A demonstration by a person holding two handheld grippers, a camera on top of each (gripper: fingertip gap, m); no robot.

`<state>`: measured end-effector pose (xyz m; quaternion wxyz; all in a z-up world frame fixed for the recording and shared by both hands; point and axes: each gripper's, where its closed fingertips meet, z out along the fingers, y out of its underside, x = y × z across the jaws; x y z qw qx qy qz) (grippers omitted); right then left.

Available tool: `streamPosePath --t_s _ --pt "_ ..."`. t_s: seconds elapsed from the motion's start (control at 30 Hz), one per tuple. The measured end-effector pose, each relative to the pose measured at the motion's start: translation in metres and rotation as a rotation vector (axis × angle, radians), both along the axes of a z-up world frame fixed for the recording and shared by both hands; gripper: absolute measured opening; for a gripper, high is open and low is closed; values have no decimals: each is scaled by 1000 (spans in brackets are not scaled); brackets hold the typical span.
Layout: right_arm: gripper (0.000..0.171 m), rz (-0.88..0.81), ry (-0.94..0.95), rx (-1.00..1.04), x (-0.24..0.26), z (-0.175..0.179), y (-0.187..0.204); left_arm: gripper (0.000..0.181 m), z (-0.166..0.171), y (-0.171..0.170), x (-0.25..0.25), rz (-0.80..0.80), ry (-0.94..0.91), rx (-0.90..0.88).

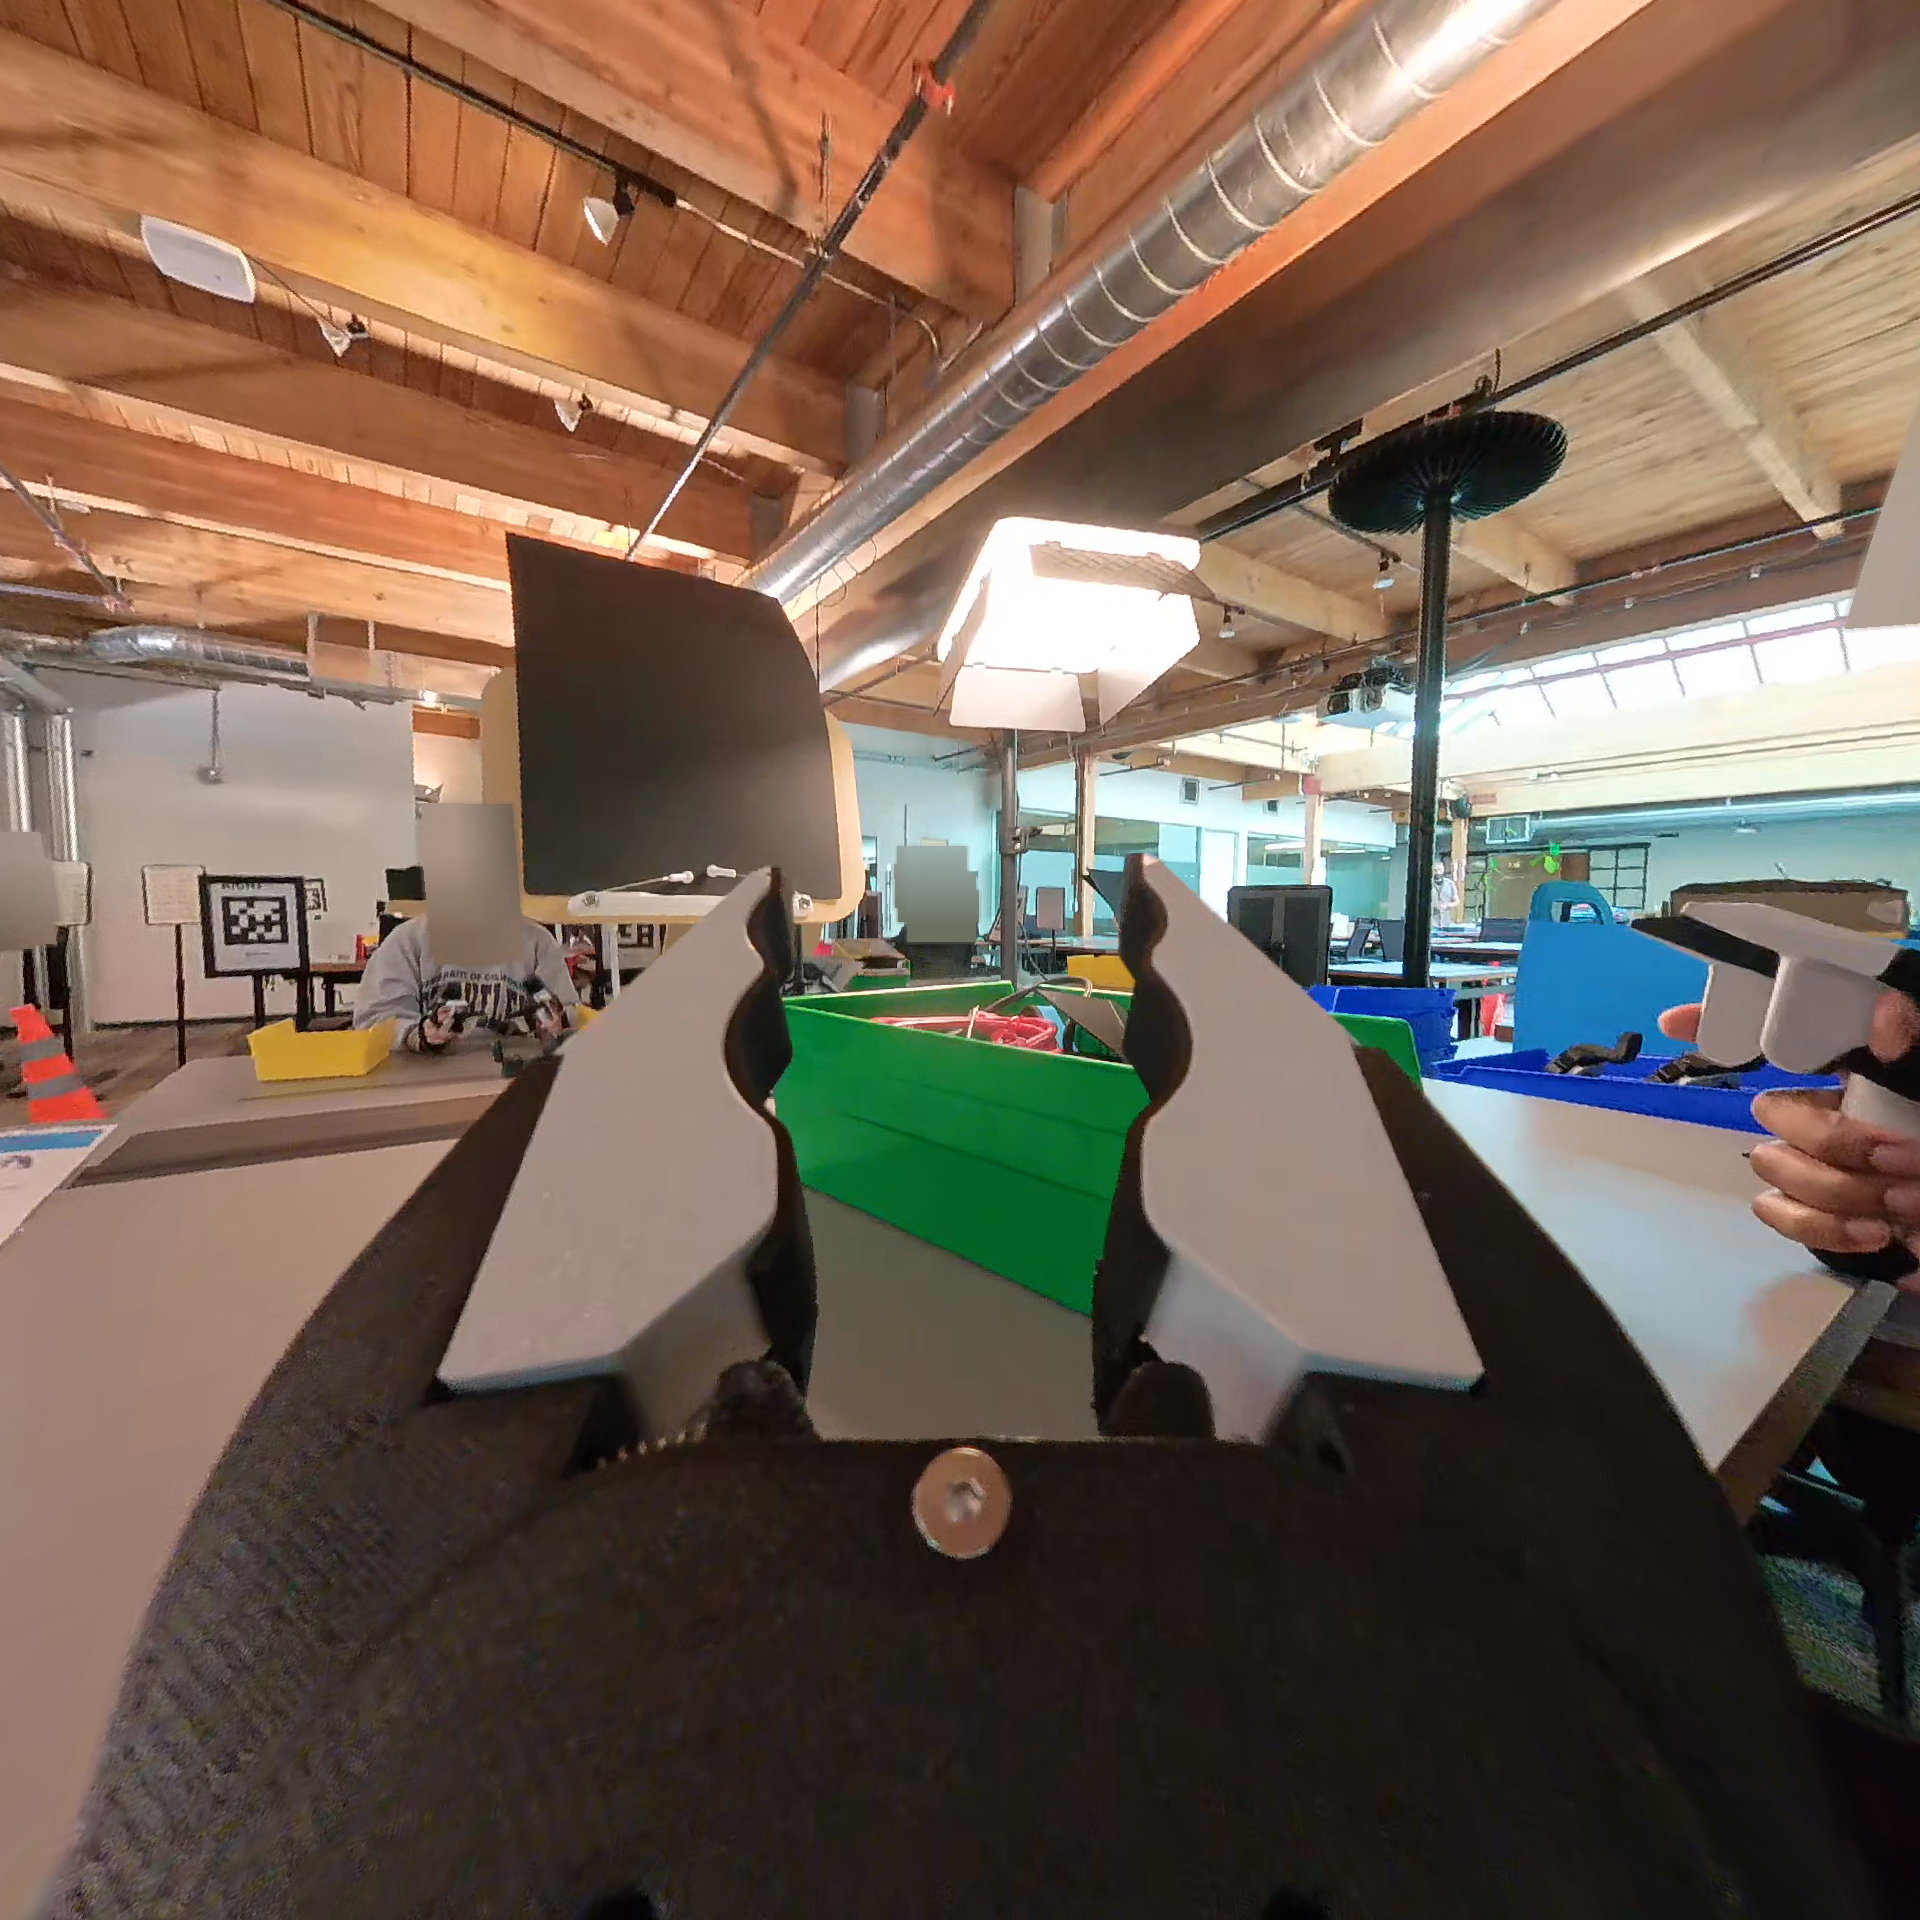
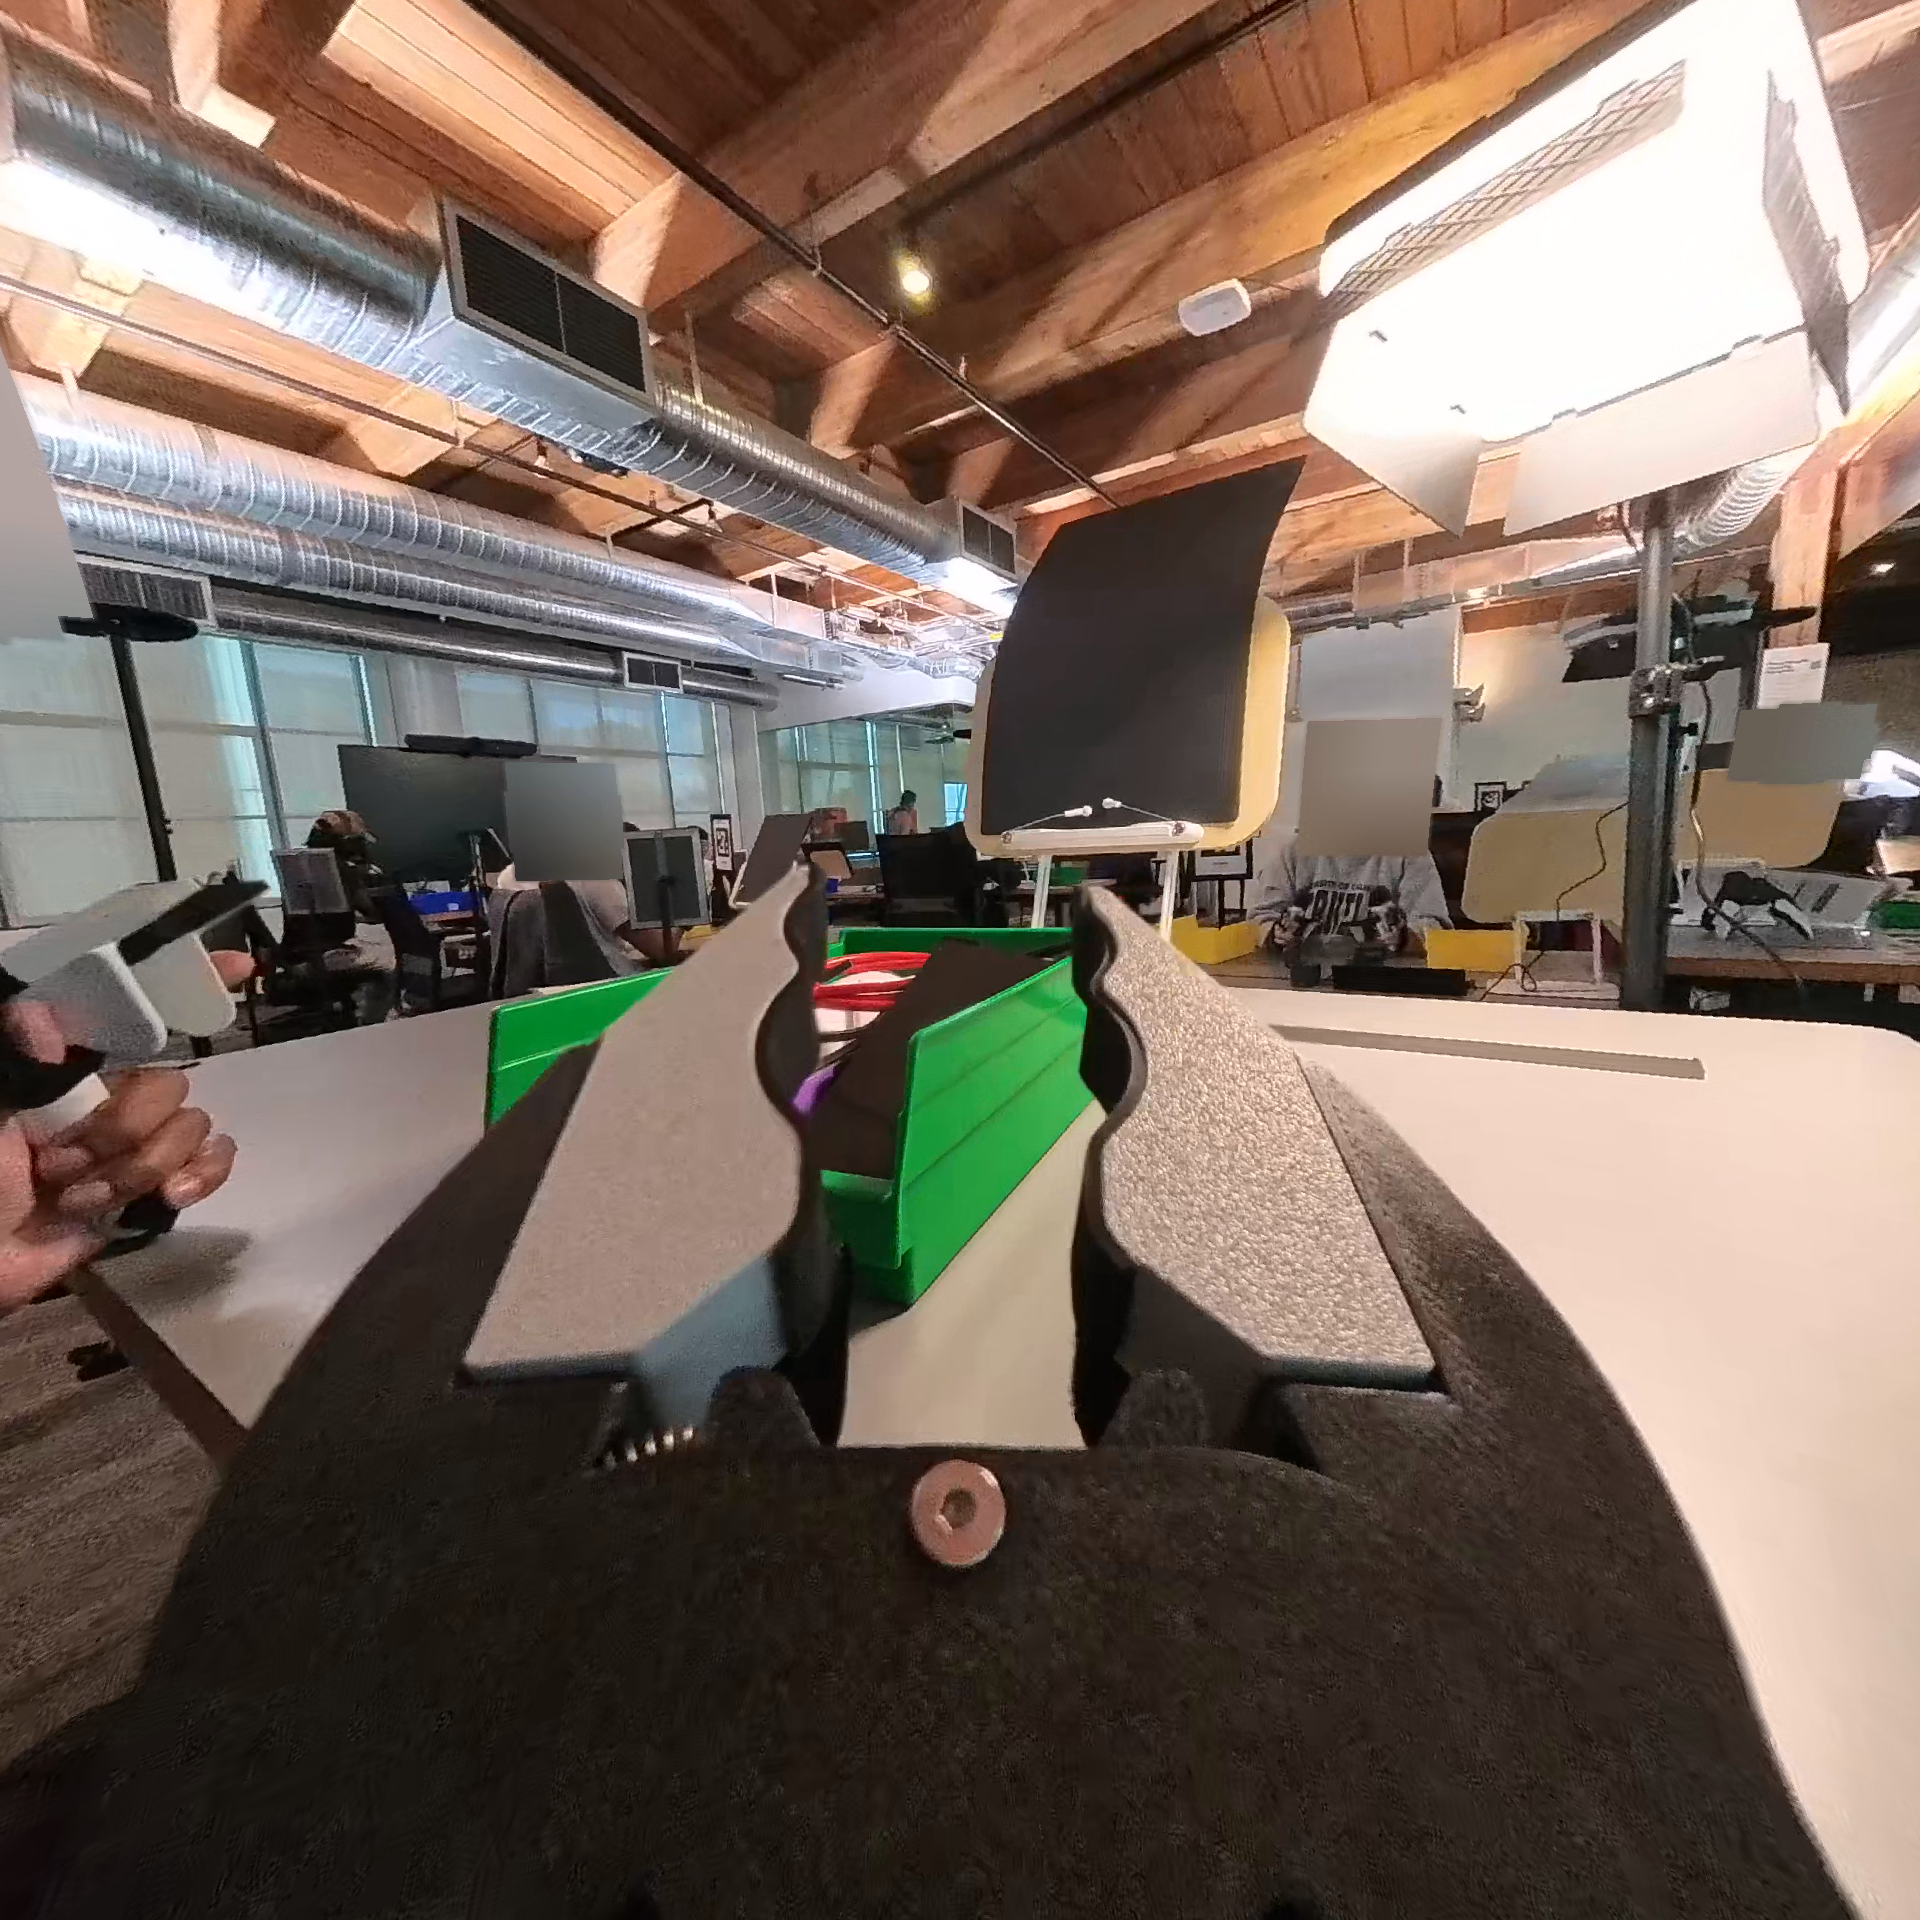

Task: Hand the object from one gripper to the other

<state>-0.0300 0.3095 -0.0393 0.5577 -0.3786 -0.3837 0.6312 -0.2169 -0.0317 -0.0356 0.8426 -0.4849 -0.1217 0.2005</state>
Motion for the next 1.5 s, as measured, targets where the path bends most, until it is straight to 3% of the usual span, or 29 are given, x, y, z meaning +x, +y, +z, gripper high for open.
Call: streamPosePath --t_s 0.57,0.9,1.5 --pt "49 25 -105 -68 -20 -8 9 60 0 0 4 72 52 -18" --pt "49 7 -114 -58 -27 -10 13 58 0 -2 4 -6 23 -1" --pt "48 52 -136 -83 -31 -12 11 53 -12 18 -6 -67 -85 -128"
